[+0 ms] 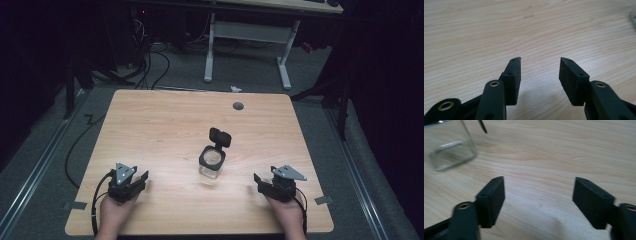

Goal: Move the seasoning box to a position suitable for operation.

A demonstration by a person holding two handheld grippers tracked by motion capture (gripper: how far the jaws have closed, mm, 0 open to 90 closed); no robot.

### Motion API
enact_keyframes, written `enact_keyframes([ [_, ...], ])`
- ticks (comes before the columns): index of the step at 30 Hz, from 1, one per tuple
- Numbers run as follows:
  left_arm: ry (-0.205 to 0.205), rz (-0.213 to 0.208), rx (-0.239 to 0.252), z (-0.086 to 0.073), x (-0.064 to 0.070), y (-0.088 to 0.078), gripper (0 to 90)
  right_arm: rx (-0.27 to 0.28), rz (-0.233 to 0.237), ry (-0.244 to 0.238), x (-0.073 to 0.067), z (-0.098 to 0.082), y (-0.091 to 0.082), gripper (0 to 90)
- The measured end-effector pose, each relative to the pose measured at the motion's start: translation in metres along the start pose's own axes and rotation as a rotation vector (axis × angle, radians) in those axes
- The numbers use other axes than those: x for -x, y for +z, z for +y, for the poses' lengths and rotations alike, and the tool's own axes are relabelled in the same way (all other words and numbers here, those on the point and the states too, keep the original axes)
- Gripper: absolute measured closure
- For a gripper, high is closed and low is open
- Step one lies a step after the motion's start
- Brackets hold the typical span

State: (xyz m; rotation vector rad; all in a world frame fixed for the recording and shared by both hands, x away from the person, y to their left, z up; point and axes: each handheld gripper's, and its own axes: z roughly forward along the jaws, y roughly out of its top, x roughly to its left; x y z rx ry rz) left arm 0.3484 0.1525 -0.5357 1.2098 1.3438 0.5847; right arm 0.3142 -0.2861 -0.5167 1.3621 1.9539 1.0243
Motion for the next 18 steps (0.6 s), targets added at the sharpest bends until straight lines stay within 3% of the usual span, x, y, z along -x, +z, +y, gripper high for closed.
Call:
enact_keyframes([
  [3, 0.018, -0.009, 0.005, -0.0004, 0.0036, -0.0021, 54.5, -0.006, -0.004, -0.007, -0.0014, -0.0007, 0.0005, 34.5],
  [6, 0.028, -0.016, 0.008, -0.0004, 0.0062, -0.0025, 55.5, -0.001, 0.006, 0.029, 0.0026, -0.0031, 0.0001, 36.1],
  [18, 0.019, -0.026, 0.001, -0.0003, 0.0056, -0.0028, 63.9, 0.016, 0.019, 0.04, 0.001, -0.0049, -0.0002, 51.5],
])
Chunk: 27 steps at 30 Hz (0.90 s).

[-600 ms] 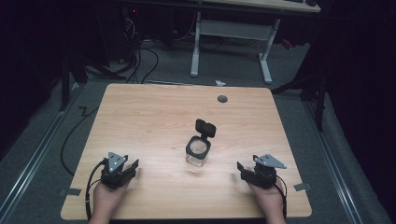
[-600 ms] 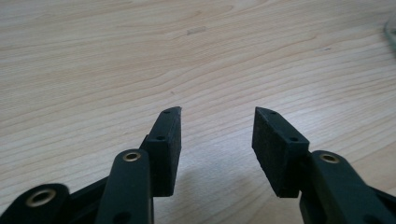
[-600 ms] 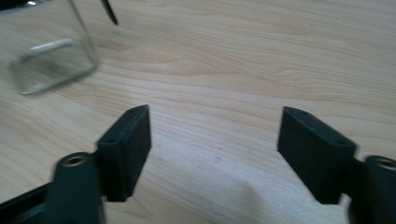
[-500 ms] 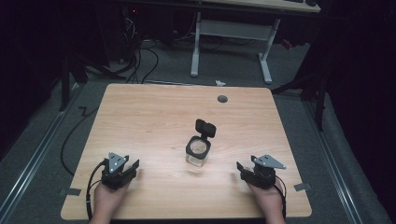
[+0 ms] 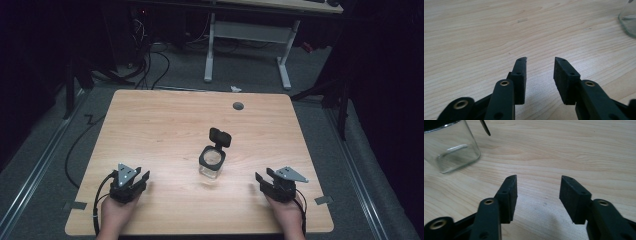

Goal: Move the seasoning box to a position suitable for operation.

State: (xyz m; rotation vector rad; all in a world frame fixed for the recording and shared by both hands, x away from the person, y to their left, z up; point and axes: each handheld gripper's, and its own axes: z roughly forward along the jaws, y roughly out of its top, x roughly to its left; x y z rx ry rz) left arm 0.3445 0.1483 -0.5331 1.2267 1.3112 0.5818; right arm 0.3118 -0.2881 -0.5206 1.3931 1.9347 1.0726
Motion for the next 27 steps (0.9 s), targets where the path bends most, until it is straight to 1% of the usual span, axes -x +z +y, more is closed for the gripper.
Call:
enact_keyframes([
  [1, 0.0, 0.0, 0.003, 0.0, 0.0, 0.0, 63.9, 0.0, 0.0, 0.0, 0.0, 0.0, 0.0, 51.5],
  [2, -0.001, 0.0, 0.002, -0.001, 0.001, 0.0, 66.2, 0.003, 0.004, -0.006, -0.002, 0.0, 0.0, 56.6],
  [3, 0.006, 0.0, -0.003, -0.001, 0.002, 0.0, 66.2, 0.003, 0.004, -0.006, -0.002, 0.0, 0.0, 56.6],
  [4, 0.004, -0.004, -0.002, -0.002, 0.004, 0.001, 69.2, 0.001, 0.013, -0.014, -0.004, 0.0, 0.0, 64.4],
  [6, 0.002, -0.007, -0.006, -0.002, 0.005, 0.002, 72.9, 0.003, 0.037, -0.019, -0.006, 0.0, 0.0, 74.8],
  [7, 0.0, -0.009, -0.006, -0.002, 0.007, 0.002, 72.9, 0.003, 0.037, -0.019, -0.006, 0.0, 0.0, 74.8],
  [8, 0.01, -0.005, -0.002, -0.003, 0.01, 0.005, 76.3, 0.001, 0.058, -0.027, -0.01, 0.001, 0.0, 86.1],
  [9, 0.01, -0.001, 0.0, -0.003, 0.011, 0.005, 78.5, -0.001, 0.071, -0.032, -0.013, 0.001, 0.001, 90.0],
  [11, 0.008, 0.007, 0.001, -0.002, 0.011, 0.006, 82.9, -0.002, 0.085, -0.045, -0.019, 0.002, 0.005, 90.0],
  [12, 0.008, 0.007, 0.001, -0.002, 0.011, 0.006, 84.1, -0.002, 0.085, -0.045, -0.019, 0.002, 0.005, 90.0],
  [13, 0.005, 0.011, 0.006, -0.002, 0.01, 0.005, 84.6, -0.008, 0.089, -0.064, -0.027, 0.005, 0.01, 90.0],
  [14, 0.008, 0.013, 0.004, -0.002, 0.009, 0.005, 85.1, -0.008, 0.092, -0.071, -0.031, 0.007, 0.014, 90.0],
  [15, 0.008, 0.013, 0.004, -0.002, 0.009, 0.005, 85.4, -0.008, 0.092, -0.071, -0.031, 0.007, 0.014, 90.0],
  [16, -0.002, 0.015, 0.014, -0.001, 0.006, 0.003, 85.3, -0.011, 0.098, -0.086, -0.038, 0.011, 0.02, 90.0],
  [17, -0.006, 0.016, 0.018, 0.0, 0.005, 0.002, 85.1, -0.014, 0.098, -0.094, -0.042, 0.013, 0.023, 90.0],
  [18, -0.006, 0.016, 0.018, 0.0, 0.005, 0.002, 84.4, -0.014, 0.098, -0.094, -0.042, 0.013, 0.023, 90.0],
  [19, -0.014, 0.015, 0.022, 0.0, 0.004, 0.0, 82.8, -0.009, 0.1, -0.115, -0.048, 0.018, 0.028, 90.0],
  [20, -0.014, 0.015, 0.022, 0.0, 0.004, 0.0, 82.0, -0.009, 0.1, -0.115, -0.048, 0.018, 0.028, 90.0],
  [23, -0.016, 0.01, 0.017, 0.0, 0.002, 0.0, 81.7, -0.007, 0.103, -0.125, -0.059, 0.026, 0.037, 90.0],
  [25, -0.009, 0.009, 0.018, 0.0, 0.001, -0.001, 82.1, -0.011, 0.104, -0.13, -0.065, 0.03, 0.042, 90.0],
  [26, -0.009, 0.009, 0.018, 0.0, 0.001, -0.001, 82.7, -0.011, 0.104, -0.13, -0.065, 0.03, 0.042, 90.0],
  [27, -0.012, 0.007, 0.022, 0.0, 0.001, -0.001, 82.7, -0.016, 0.099, -0.137, -0.068, 0.031, 0.044, 90.0],
])
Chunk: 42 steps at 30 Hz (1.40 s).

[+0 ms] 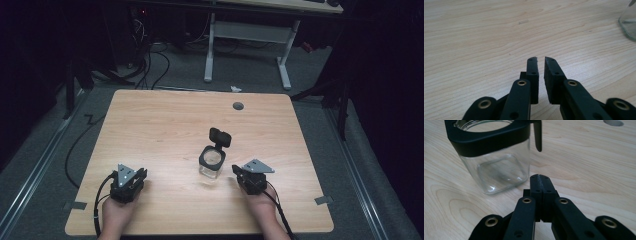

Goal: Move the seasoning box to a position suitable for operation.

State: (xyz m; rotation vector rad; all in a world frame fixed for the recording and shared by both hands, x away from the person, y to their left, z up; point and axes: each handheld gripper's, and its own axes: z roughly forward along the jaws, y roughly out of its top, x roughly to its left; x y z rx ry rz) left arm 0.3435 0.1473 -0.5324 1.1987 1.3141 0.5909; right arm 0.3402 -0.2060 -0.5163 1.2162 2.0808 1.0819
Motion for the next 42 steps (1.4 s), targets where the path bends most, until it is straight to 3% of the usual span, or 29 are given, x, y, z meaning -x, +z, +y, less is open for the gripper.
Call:
enact_keyframes([
  [16, -0.001, -0.004, 0.023, 0.005, -0.003, -0.004, 83.9, -0.015, -0.019, -0.016, -0.013, 0.013, 0.019, 90.0],
  [26, -0.006, -0.007, 0.028, 0.007, -0.004, -0.004, 84.0, -0.021, -0.023, -0.019, -0.01, 0.018, 0.026, 90.0],
  [42, -0.007, -0.017, 0.015, 0.005, -0.002, -0.005, 84.6, -0.022, 0.009, -0.026, -0.013, 0.031, 0.047, 90.0],
])
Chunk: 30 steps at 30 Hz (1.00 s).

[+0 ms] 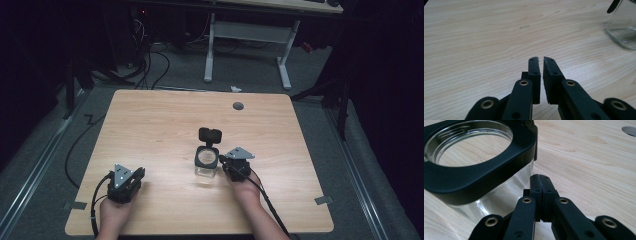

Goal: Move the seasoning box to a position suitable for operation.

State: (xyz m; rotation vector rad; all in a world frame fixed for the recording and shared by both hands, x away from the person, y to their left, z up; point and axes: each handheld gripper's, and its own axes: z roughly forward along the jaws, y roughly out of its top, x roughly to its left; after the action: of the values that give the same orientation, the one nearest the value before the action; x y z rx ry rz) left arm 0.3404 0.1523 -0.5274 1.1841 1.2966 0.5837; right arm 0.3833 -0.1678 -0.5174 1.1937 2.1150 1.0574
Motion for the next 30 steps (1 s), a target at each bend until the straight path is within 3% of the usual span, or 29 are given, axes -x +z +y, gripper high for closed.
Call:
enact_keyframes([
  [9, -0.001, -0.009, -0.006, -0.002, 0.002, 0.0, 84.6, -0.005, 0.023, -0.004, -0.003, 0.004, 0.011, 90.0],
  [17, 0.001, -0.03, -0.021, -0.005, 0.009, 0.0, 84.6, -0.006, 0.017, -0.013, -0.005, 0.003, 0.007, 90.0],
  [25, 0.008, -0.084, -0.057, -0.017, 0.03, 0.001, 84.6, 0.019, 0.012, 0.005, -0.001, -0.007, -0.013, 90.0],
  [30, 0.008, -0.153, -0.093, -0.026, 0.06, 0.002, 84.6, 0.046, -0.007, 0.028, 0.009, -0.016, -0.036, 90.0],
])
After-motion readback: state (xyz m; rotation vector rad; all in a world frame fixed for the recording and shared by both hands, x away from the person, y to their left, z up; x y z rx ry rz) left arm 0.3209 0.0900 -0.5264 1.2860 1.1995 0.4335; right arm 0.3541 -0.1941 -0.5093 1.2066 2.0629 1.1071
